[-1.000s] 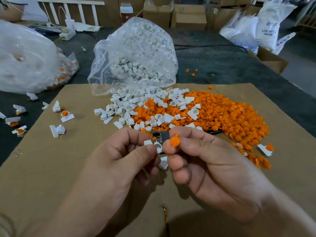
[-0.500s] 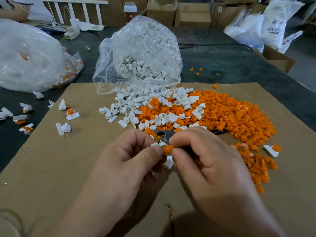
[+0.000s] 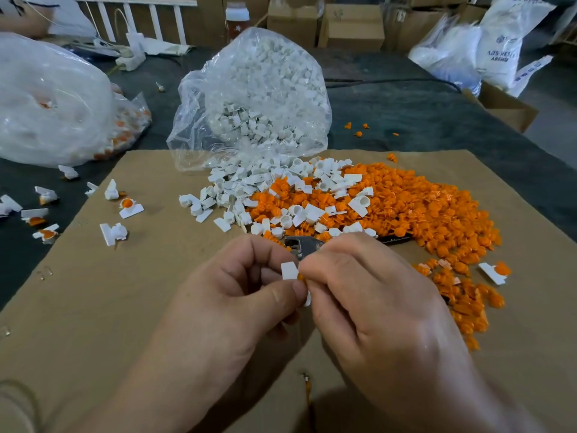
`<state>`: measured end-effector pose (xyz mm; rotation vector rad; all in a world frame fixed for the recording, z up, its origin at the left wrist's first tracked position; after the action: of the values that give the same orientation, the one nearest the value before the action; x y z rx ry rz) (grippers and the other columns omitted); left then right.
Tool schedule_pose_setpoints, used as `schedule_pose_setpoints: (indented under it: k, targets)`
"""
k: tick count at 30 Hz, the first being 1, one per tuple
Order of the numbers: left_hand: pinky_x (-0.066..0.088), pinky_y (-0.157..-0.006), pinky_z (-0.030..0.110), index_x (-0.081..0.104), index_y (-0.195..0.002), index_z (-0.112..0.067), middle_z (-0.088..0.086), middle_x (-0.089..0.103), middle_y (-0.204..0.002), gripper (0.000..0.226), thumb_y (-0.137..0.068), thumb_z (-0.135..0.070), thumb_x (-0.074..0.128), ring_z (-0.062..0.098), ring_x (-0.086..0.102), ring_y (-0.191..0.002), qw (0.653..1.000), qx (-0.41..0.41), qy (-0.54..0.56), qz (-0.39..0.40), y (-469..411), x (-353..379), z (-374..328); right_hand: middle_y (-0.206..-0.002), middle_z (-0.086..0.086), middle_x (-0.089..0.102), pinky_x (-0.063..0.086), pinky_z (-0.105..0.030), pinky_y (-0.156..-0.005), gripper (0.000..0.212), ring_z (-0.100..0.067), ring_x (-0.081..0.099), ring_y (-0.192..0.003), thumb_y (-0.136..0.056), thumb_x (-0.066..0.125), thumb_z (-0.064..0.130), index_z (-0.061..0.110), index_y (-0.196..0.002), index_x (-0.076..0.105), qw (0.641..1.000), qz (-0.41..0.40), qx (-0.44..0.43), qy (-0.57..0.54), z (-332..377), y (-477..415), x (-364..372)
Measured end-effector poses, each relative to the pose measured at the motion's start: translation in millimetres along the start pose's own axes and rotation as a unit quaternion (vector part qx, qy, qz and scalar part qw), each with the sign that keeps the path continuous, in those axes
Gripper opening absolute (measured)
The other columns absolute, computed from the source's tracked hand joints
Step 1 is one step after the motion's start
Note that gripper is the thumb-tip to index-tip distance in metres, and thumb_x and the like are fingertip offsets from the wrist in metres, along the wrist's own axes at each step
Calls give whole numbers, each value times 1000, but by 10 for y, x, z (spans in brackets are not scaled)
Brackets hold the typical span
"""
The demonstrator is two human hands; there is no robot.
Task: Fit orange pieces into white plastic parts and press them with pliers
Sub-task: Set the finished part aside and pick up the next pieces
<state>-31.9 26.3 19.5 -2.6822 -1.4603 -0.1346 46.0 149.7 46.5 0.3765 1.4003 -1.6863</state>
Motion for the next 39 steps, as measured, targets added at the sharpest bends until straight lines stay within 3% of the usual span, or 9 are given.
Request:
schedule_pose_setpoints:
  k: [8, 13, 17, 21, 25, 27, 31, 36, 39]
  targets:
    - [46, -45, 22, 73, -76, -20, 5, 63, -57, 15, -63, -13, 74, 16, 57, -49, 1000, 4, -17, 7, 13, -45, -7, -93, -5, 58, 48, -38, -56, 12, -20, 55, -78, -94, 57, 11, 8, -100, 67, 1000, 4, -11, 15, 40, -5, 4]
    - [49, -56, 44, 68, -91, -34, -3, 64, -69, 34, -61, -49, 65, 25, 60, -65, 979, 61, -196, 15, 53, -92, -20, -90, -1, 56, 47, -35, -58, 13, -17, 55, -76, -95, 54, 16, 12, -97, 66, 998, 57, -5, -1, 6, 5, 31]
    - [47, -59, 58, 70, -91, -29, 0, 62, -70, 34, -61, -45, 67, 37, 56, -67, 988, 52, -146, -10, 47, -84, 31, -96, 15, 58, 46, -19, -67, 13, -3, 58, -87, -94, 55, 28, 27, -100, 66, 992, 72, 55, -87, -62, 13, 28]
    - [44, -54, 37, 69, -90, -32, -8, 62, -66, 32, -62, -48, 69, 16, 56, -59, 981, 80, -174, -12, 30, -113, 8, -91, 12, 65, 53, -19, -66, 20, -8, 65, -81, -85, 64, 41, 41, -104, 64, 945, 72, 193, -254, -215, 28, 20]
    - [46, -59, 43, 70, -89, -29, 5, 68, -74, 25, -68, -42, 71, 31, 62, -67, 985, 89, -146, 20, 56, -110, -14, -87, -2, 73, 61, -44, -63, 18, -23, 71, -73, -82, 68, 29, 30, -99, 71, 831, 142, 283, -458, -281, 29, 93]
    - [49, -59, 40, 69, -91, -28, 7, 70, -77, 24, -70, -42, 71, 33, 64, -70, 984, 96, -146, 31, 72, -108, -30, -85, -7, 74, 59, -45, -63, 15, -25, 70, -72, -82, 69, 20, 24, -96, 73, 798, 133, 296, -507, -283, 21, 94]
    - [51, -59, 42, 68, -91, -32, 7, 69, -77, 25, -70, -45, 67, 29, 64, -71, 979, 100, -171, 41, 88, -93, -29, -83, -6, 74, 56, -27, -61, 17, -19, 71, -70, -82, 68, 17, 26, -96, 73, 809, 130, 285, -498, -283, 33, 91]
    - [46, -54, 19, 68, -89, -35, -7, 65, -69, 26, -66, -49, 66, 8, 57, -60, 975, 107, -194, 29, 86, -85, -20, -82, -6, 73, 56, -28, -62, 17, -21, 71, -71, -82, 66, 17, 26, -95, 73, 820, 132, 287, -478, -283, 27, 92]
    - [47, -54, 19, 68, -87, -35, -8, 66, -69, 25, -66, -47, 67, 8, 58, -60, 976, 99, -190, 34, 75, -79, -9, -79, -6, 72, 55, -25, -61, 16, -19, 70, -68, -82, 66, 13, 24, -92, 73, 806, 139, 292, -496, -263, 7, 83]
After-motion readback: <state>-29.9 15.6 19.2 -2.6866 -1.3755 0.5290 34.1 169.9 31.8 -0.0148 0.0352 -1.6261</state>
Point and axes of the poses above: each hand's wrist, its own y-axis away from the middle knuckle, its own x-axis out of the palm, z = x × y, the point moved 3 cm from there along -y, towards the middle knuckle
